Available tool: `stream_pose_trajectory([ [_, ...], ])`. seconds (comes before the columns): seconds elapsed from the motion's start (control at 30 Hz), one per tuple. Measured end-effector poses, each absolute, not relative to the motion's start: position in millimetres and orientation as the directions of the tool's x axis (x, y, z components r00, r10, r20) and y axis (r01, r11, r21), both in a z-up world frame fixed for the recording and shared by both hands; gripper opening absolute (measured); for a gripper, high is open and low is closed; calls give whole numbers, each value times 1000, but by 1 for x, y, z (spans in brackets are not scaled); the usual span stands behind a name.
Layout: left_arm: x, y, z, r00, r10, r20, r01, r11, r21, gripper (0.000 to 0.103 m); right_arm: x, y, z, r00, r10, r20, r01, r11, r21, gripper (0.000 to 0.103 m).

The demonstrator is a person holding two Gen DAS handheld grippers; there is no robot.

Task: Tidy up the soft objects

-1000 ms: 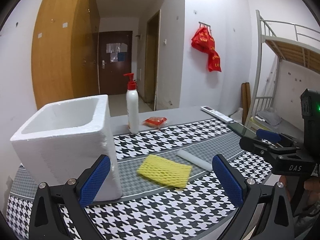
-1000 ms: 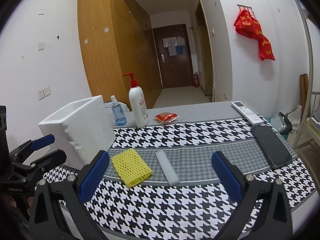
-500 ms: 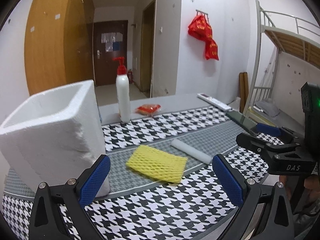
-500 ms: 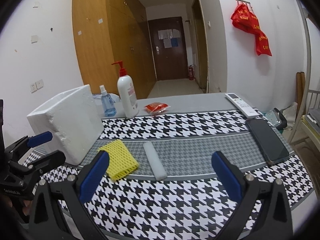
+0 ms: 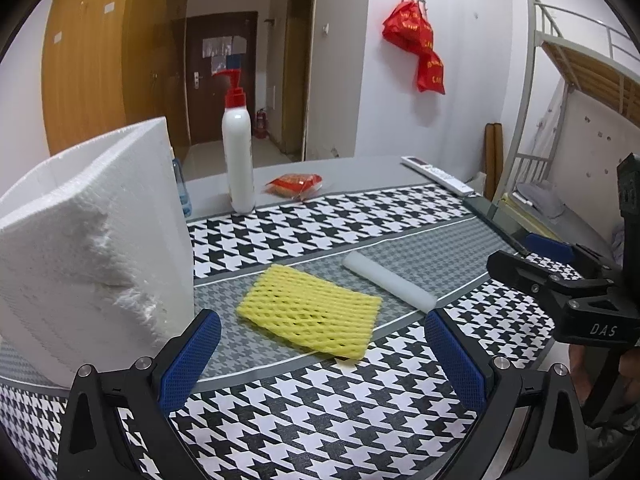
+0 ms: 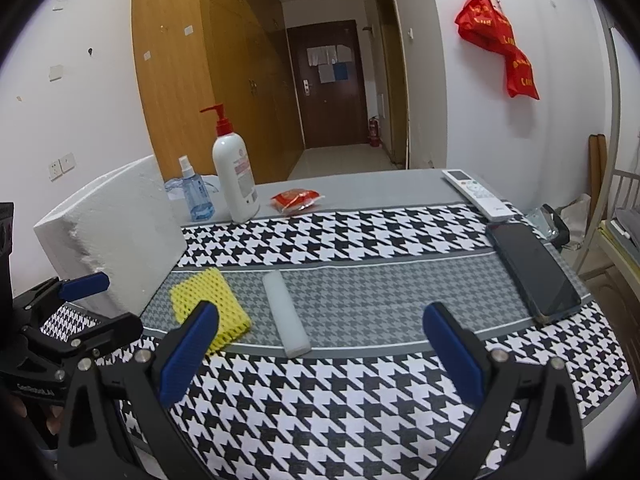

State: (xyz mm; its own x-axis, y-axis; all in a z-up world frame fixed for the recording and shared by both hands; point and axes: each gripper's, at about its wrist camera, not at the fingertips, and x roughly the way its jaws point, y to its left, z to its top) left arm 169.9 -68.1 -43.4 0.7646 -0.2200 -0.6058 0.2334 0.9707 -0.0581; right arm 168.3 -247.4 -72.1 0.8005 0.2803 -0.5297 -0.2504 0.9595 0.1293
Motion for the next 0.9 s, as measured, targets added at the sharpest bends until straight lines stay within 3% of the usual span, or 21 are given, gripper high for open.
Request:
stream_pose_trajectory([
  [0.9,210,-69,-69,689,-167,-706,139,986,-96,102,191,-241,-90,738,327,-591,-313,941,129,103],
])
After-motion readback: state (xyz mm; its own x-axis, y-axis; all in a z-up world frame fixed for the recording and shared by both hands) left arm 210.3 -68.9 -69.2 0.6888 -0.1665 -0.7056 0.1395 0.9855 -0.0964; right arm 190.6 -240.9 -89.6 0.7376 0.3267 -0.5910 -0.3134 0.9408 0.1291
